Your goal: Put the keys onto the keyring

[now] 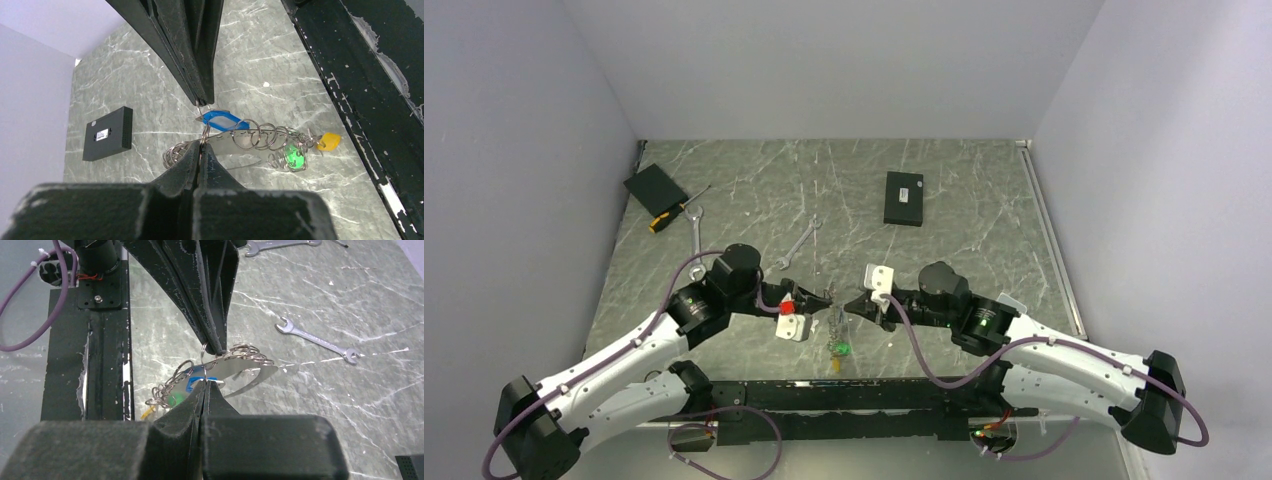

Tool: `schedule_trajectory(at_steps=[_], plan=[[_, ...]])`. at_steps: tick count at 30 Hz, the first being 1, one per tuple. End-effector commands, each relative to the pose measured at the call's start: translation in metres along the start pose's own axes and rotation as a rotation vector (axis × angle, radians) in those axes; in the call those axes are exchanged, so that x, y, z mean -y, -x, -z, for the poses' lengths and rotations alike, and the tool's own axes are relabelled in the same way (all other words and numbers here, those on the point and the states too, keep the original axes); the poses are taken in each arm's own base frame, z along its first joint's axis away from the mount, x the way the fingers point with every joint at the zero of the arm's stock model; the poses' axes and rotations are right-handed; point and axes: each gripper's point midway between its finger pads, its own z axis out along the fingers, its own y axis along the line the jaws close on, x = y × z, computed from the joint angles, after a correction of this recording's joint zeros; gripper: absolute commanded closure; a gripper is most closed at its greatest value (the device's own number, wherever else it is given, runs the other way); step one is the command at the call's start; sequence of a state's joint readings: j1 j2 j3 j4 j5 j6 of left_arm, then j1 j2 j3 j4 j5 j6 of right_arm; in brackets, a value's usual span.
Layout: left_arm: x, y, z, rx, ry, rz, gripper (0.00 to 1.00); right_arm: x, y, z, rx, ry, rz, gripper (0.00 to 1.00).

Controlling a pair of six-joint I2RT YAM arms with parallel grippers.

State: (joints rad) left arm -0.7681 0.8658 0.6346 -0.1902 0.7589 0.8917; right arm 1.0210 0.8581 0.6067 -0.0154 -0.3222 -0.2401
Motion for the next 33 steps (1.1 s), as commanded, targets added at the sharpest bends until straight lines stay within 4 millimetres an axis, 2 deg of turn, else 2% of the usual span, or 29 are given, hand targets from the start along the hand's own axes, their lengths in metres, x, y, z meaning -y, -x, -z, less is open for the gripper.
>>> schedule_trajectory(at_steps=[1,8,13,24,33], plan=[[-0.016,0.022,0.0,0.079,0.02,-0.141,1.0,-0.001,0.028,-0.001,0.064,0.017,0.054,1.0],[-0.012,0.023,-0.002,0.089,-0.005,-0.174,1.0,-0.001,0.021,-0.002,0.032,0.002,0.068,1.0],[-0.011,0.022,-0.002,0.082,-0.016,-0.173,1.0,0.011,0.027,0.006,0.054,-0.074,0.089,1.0],[-0.01,0.02,-0.002,0.074,-0.026,-0.159,1.0,0.011,0.032,0.012,0.08,-0.084,0.101,1.0],[-0.011,0.025,-0.006,0.104,-0.033,-0.132,1.0,0.006,0.019,0.001,0.032,-0.052,0.091,1.0]])
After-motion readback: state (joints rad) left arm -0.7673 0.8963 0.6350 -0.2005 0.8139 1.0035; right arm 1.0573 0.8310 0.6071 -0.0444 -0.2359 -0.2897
